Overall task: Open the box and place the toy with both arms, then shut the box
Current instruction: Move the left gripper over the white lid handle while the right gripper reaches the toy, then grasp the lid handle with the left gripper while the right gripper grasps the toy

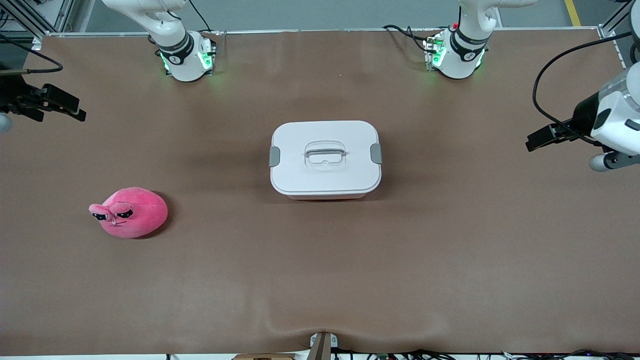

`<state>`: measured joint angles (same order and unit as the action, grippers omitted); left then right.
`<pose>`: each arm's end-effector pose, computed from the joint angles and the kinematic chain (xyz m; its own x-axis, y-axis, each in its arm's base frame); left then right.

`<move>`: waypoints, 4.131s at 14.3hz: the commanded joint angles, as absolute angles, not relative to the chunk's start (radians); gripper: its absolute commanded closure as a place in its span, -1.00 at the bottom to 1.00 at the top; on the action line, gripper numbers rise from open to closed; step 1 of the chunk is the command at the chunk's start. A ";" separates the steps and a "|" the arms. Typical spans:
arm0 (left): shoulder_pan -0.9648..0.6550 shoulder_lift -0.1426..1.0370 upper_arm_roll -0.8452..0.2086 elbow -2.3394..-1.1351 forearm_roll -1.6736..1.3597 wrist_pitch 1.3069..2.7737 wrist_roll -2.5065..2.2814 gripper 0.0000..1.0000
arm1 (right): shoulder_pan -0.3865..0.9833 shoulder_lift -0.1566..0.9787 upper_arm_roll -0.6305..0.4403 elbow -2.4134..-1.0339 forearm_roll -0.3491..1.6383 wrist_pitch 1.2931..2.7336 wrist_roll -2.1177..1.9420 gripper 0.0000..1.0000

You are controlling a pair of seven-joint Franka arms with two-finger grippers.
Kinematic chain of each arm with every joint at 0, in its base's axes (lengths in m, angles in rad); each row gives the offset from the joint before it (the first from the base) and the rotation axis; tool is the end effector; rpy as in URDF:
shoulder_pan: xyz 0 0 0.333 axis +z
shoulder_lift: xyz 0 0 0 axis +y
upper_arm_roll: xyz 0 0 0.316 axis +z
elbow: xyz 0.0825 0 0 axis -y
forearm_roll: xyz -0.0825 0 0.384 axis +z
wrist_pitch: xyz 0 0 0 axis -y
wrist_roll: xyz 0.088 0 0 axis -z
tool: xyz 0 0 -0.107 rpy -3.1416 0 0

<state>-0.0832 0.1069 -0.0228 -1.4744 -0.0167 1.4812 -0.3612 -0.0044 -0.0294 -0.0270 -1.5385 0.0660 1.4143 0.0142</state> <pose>0.5741 -0.0623 0.6016 0.9627 0.2514 -0.1002 0.2509 -0.9679 -0.0174 0.5288 -0.0090 0.6427 0.9948 -0.0351 -0.0953 -0.0414 -0.9970 -0.0653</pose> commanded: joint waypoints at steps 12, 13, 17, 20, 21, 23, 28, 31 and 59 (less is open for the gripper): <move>-0.331 0.141 -0.046 -1.453 -0.040 1.476 -1.081 -1.00 | -0.011 -0.028 -0.029 -1.532 0.071 1.407 0.020 -1.00; -0.353 0.152 -0.045 -1.451 -0.040 1.477 -1.136 -1.00 | -0.011 -0.026 -0.029 -1.532 0.071 1.408 0.020 -1.00; -0.410 0.181 -0.046 -1.447 -0.054 1.477 -1.340 -1.00 | -0.009 -0.023 -0.029 -1.531 0.069 1.405 0.021 -1.00; -0.465 0.212 -0.049 -1.431 -0.060 1.483 -1.466 -1.00 | -0.008 -0.023 -0.029 -1.531 0.069 1.404 0.020 -1.00; -0.475 0.218 -0.049 -1.430 -0.060 1.486 -1.501 -1.00 | -0.009 -0.023 -0.029 -1.532 0.069 1.402 0.020 -1.00; -0.508 0.232 -0.049 -1.431 -0.060 1.502 -1.558 -1.00 | -0.011 -0.021 -0.029 -1.532 0.069 1.402 0.021 -1.00; -0.589 0.271 -0.049 -1.431 -0.060 1.584 -1.805 -1.00 | -0.012 -0.014 -0.029 -1.531 0.069 1.407 0.020 -1.00; -0.629 0.304 -0.049 -1.431 -0.060 1.638 -1.948 -1.00 | -0.012 0.073 -0.029 -1.525 0.049 1.422 0.018 -1.00; -0.816 0.509 -0.046 -1.523 0.037 2.005 -2.393 -1.00 | 0.062 0.210 -0.025 -1.989 -0.330 2.267 -0.118 -1.00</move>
